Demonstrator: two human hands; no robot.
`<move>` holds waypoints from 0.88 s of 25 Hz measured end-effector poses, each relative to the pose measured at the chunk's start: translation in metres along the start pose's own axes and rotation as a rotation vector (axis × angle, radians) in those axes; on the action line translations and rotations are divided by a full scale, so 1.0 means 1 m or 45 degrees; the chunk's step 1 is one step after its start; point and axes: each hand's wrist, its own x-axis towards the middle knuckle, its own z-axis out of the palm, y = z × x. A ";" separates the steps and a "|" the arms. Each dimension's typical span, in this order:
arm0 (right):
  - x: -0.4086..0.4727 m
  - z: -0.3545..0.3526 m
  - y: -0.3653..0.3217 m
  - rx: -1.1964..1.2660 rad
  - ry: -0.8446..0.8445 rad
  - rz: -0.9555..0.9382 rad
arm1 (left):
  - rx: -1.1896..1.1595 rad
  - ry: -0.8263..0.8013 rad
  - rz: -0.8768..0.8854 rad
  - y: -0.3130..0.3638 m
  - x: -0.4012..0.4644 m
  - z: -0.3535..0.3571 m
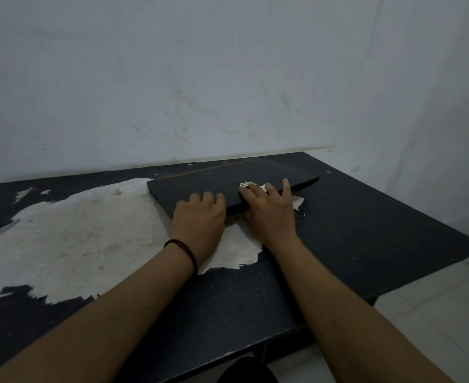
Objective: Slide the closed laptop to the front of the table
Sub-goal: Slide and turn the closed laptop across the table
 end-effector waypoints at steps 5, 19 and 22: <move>-0.006 -0.010 -0.012 0.026 0.121 -0.074 | -0.015 -0.162 -0.167 0.007 0.016 -0.004; 0.002 -0.033 -0.012 0.154 -0.195 0.056 | -0.009 -0.017 -0.002 -0.068 -0.030 -0.006; 0.001 -0.047 -0.045 0.181 -0.169 0.030 | -0.037 -0.012 -0.058 -0.097 -0.051 -0.015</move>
